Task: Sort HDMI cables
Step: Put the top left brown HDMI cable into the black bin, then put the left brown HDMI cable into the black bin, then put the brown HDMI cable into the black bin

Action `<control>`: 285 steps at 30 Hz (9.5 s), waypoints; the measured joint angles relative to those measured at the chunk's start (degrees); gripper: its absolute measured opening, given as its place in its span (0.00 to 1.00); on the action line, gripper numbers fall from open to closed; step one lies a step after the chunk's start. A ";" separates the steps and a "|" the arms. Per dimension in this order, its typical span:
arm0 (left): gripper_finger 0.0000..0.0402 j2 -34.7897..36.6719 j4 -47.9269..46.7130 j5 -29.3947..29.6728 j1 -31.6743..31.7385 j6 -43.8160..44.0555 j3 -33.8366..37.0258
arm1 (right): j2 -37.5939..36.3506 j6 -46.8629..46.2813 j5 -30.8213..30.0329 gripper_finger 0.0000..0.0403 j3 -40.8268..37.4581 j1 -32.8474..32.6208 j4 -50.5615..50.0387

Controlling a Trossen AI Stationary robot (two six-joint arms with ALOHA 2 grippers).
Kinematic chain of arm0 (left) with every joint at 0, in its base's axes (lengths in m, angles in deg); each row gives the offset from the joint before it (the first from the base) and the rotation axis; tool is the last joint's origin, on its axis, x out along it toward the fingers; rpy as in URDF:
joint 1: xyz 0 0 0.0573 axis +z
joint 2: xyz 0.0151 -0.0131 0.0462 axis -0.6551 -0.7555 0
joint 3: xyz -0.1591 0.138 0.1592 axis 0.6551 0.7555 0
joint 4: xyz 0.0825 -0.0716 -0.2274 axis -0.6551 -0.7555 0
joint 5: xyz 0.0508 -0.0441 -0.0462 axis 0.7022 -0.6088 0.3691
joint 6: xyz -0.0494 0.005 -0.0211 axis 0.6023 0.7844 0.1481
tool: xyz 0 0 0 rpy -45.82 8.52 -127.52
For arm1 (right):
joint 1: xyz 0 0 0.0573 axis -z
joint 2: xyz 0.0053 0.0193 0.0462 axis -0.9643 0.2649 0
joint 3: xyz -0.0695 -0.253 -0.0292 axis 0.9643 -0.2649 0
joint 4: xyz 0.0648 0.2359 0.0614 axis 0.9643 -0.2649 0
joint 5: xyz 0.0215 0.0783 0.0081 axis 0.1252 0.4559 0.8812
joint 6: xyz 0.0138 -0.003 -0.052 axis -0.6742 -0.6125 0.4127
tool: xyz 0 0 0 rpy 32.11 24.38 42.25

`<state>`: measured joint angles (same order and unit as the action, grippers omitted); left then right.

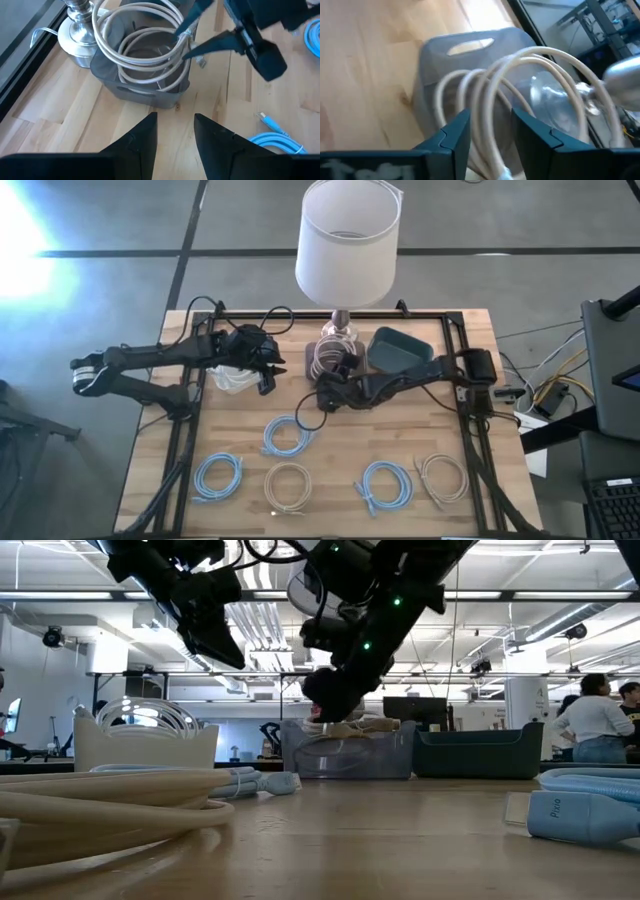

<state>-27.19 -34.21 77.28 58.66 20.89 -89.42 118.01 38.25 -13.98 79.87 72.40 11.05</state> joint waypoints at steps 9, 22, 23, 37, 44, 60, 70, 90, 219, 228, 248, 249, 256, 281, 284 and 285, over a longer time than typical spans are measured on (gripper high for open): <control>0.33 0.00 -0.02 0.00 0.00 0.11 0.02 | -5.69 -0.51 -0.24 0.37 -0.03 -0.13 -4.65; 0.33 0.00 -0.04 0.00 0.00 1.38 0.02 | -2.20 -5.77 12.51 0.03 -0.55 3.22 -7.38; 0.33 0.00 -0.04 0.00 0.00 1.40 0.02 | -2.08 -6.60 13.55 0.03 -0.55 3.58 -7.57; 0.33 0.00 -0.01 -0.01 0.00 1.40 0.02 | 1.52 -7.40 15.10 0.02 -0.25 7.19 -7.42; 0.33 0.00 -0.04 -0.01 0.00 1.41 0.02 | -1.03 -2.92 14.25 0.02 0.91 7.28 -7.18; 0.33 0.00 -0.04 -0.02 -0.06 1.44 0.02 | -7.42 -4.24 17.83 0.02 3.52 1.73 -16.05; 0.33 0.00 0.18 -2.30 -1.21 2.10 0.02 | -16.68 -11.93 22.76 0.02 3.62 -7.33 -30.89; 0.33 0.00 2.29 -5.48 -4.14 2.31 0.02 | -19.29 -39.54 36.40 0.02 0.21 -16.38 -56.24; 0.17 -46.02 27.75 51.59 -8.83 -21.60 -21.53 | -22.22 -47.81 38.10 0.02 -21.91 -23.76 -20.93; 0.32 -44.08 21.95 44.05 -8.86 -18.43 -21.55 | -22.25 -46.26 36.52 0.02 -21.90 -23.74 -20.92; 0.42 -33.78 11.28 43.49 -13.33 -17.25 -21.70 | -22.05 -41.05 33.11 0.02 -21.26 -22.72 -15.68; 0.42 -33.03 10.91 43.47 -13.42 -16.56 -21.70 | -22.05 -40.98 34.49 0.02 -21.02 -22.65 -15.67; 0.42 -29.67 9.75 43.50 -13.62 -14.51 -21.70 | -22.07 -43.44 39.17 0.06 -20.71 -22.32 -16.54; 0.42 -29.14 9.81 43.57 -13.60 -15.42 -21.69 | -22.15 -79.45 57.10 0.33 -20.71 -26.91 -26.42; 0.42 -29.14 9.81 43.58 -13.60 -15.38 -21.68 | -22.50 -84.01 57.32 0.33 -20.71 -29.77 -26.89; 0.42 -29.14 9.81 43.60 -13.60 -15.31 -21.68 | -22.73 -85.18 57.23 0.33 -20.71 -30.80 -26.88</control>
<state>-56.32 -24.39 120.88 45.07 5.58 -111.10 95.28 -46.93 43.25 59.16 41.60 -15.84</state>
